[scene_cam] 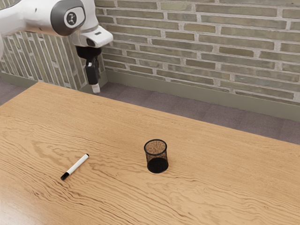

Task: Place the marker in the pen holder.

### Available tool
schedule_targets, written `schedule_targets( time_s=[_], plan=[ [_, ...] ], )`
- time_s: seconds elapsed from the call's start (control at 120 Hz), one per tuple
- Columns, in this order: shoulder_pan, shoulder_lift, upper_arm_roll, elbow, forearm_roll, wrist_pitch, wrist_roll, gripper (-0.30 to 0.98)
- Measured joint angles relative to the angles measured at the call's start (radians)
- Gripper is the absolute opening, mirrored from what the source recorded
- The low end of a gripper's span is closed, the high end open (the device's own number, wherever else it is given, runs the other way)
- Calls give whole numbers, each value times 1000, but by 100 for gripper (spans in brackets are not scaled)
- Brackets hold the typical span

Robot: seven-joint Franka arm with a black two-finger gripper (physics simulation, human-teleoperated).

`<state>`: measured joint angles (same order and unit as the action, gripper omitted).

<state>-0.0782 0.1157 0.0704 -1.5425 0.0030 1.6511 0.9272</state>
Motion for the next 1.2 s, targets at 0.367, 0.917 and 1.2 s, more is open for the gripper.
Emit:
schedule_targets(
  time_s=[0.367,0.917,1.2],
  plan=[
    [-1,-134,10,-235,-44,62,57,68],
    [65,-33,142,-680,-69,653,-274,51],
    [101,67,143,-684,-90,741,-391,29]
  ],
)
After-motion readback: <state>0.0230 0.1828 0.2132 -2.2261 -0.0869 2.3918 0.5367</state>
